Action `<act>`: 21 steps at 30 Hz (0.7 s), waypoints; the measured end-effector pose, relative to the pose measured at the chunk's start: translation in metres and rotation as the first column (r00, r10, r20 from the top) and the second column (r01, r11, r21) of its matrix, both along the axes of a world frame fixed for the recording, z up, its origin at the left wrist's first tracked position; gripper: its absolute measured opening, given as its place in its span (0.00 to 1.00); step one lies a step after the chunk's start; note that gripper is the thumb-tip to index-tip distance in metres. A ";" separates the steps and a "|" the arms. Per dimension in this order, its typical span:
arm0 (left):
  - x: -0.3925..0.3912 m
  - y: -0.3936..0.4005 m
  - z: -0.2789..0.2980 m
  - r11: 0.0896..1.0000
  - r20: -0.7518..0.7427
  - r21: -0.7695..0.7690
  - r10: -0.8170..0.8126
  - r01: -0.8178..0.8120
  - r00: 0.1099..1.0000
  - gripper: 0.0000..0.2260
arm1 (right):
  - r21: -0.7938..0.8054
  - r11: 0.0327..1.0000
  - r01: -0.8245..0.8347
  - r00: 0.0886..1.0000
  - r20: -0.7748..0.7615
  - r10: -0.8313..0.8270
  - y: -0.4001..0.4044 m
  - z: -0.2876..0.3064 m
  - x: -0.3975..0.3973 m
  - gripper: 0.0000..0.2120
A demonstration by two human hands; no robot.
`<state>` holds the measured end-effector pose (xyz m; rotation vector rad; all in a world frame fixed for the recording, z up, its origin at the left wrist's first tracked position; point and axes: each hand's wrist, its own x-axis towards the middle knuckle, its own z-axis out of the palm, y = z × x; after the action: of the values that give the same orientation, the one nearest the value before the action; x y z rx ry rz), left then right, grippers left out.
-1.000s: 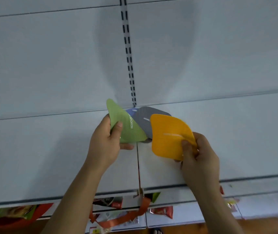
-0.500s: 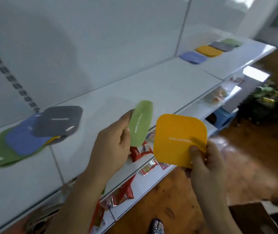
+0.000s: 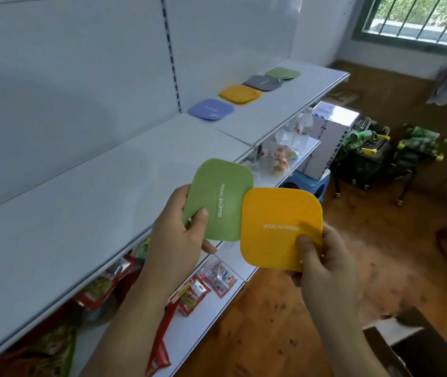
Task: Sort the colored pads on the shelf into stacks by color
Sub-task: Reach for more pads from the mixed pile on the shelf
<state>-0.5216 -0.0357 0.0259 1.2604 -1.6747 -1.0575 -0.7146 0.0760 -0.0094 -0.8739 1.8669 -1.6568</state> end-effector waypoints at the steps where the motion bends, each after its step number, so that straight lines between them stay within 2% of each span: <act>1: -0.013 -0.004 0.000 1.000 -0.023 0.022 -0.002 0.003 1.000 0.10 | -0.005 1.000 0.000 1.000 0.021 0.000 -0.006 0.002 -0.014 0.10; 4: -0.047 -0.025 0.000 0.997 -0.078 0.078 0.034 -0.027 0.996 0.11 | -0.008 1.000 -0.011 0.999 0.051 0.012 -0.024 0.006 -0.049 0.09; 15: -0.173 -0.155 -0.018 0.994 -0.197 0.054 0.099 -0.090 0.975 0.13 | -0.001 1.000 0.021 0.999 0.047 -0.021 -0.146 0.013 -0.160 0.11; 21: -0.221 -0.227 -0.013 0.990 -0.222 0.052 0.142 -0.133 0.965 0.14 | 0.003 1.000 0.018 0.999 -0.044 -0.018 -0.222 0.023 -0.210 0.10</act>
<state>-0.7428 -0.2623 0.0129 1.2126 -1.3833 -1.1063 -0.9244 -0.1457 0.0137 -0.9011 1.9115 -1.6575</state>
